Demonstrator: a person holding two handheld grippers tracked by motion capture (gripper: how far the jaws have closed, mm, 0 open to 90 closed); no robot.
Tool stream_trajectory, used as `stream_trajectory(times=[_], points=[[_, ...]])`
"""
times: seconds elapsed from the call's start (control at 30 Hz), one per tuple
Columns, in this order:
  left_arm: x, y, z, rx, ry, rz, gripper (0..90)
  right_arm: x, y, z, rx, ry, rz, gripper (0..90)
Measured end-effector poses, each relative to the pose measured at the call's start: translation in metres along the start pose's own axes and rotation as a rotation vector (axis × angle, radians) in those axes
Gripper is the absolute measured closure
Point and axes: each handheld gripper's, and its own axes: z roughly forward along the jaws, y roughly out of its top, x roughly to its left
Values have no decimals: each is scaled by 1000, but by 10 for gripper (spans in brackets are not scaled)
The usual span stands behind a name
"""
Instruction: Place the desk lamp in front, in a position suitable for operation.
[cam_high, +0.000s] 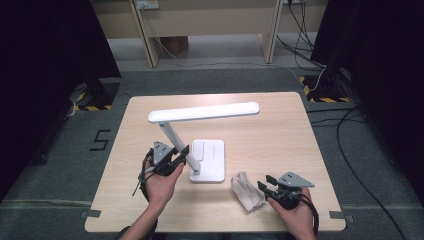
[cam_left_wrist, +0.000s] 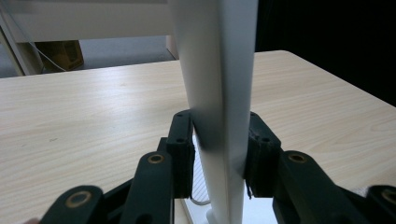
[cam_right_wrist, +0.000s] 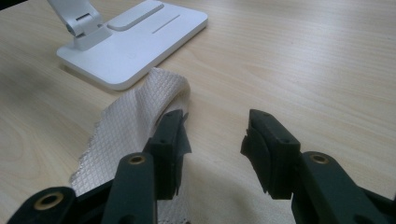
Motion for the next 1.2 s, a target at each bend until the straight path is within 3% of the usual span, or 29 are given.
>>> stream_trajectory(times=[0.5,0.63,0.67,0.8,0.93,1.07,1.2], points=[[0,0,0,1,-13,9,672,1,0,1,0,1,1,566],[2,-1,-3,-23,-45,11,636,0,-1,1,0,0,2,564],[3,-1,-6,-30,-55,16,581,-1,-1,0,-5,-3,6,562],[5,-5,-21,-61,-96,17,526,-3,-1,-1,-14,-8,19,561],[11,-18,-39,-72,-108,4,494,-9,-2,-3,-19,-15,35,559],[15,-32,-43,-54,-116,-29,473,-10,-3,-4,-19,-18,43,558],[25,-45,-45,-26,-92,-50,453,-10,-2,-5,-21,-23,40,557]])
